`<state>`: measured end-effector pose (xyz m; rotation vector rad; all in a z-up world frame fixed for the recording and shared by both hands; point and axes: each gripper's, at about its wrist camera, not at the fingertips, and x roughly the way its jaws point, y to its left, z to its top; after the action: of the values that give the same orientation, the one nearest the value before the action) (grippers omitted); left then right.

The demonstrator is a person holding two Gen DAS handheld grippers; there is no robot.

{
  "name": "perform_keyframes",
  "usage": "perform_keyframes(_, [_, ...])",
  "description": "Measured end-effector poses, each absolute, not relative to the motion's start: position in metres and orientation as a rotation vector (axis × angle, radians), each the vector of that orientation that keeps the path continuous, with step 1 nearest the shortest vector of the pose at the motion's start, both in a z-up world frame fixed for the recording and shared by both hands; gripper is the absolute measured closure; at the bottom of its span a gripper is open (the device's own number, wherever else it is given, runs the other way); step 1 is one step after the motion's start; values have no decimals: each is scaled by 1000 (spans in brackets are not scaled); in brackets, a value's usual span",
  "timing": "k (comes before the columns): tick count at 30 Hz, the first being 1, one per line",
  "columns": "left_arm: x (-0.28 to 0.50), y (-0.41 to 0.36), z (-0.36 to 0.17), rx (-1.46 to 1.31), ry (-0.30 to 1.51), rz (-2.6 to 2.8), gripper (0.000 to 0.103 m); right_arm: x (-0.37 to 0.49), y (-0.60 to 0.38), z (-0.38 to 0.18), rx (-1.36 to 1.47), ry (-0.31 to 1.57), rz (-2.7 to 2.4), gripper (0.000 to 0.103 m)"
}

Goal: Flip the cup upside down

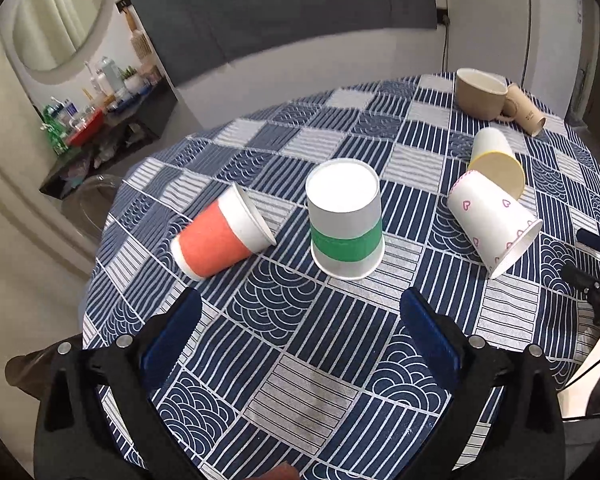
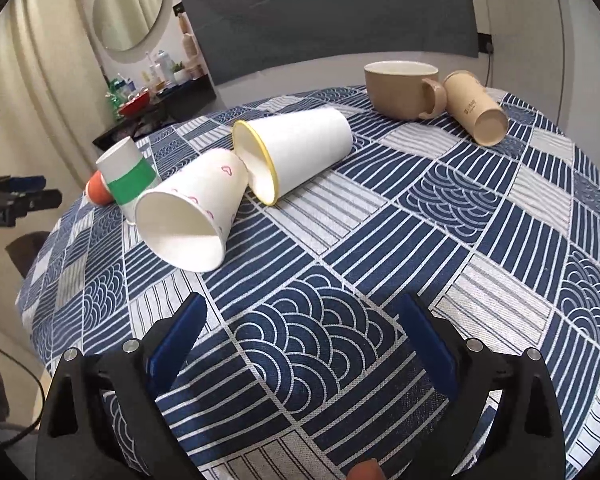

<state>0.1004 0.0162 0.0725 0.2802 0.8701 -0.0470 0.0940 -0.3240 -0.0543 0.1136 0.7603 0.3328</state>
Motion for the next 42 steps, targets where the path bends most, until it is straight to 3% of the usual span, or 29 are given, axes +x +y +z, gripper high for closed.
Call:
perform_keyframes(11, [37, 16, 56, 254, 582, 67, 6, 72, -299, -28, 47, 672, 294, 8])
perform_keyframes(23, [23, 12, 15, 59, 606, -5, 6, 50, -277, -26, 39, 616, 259, 8])
perform_keyframes(42, [4, 1, 17, 96, 573, 59, 6, 19, -252, -30, -36, 538, 226, 8])
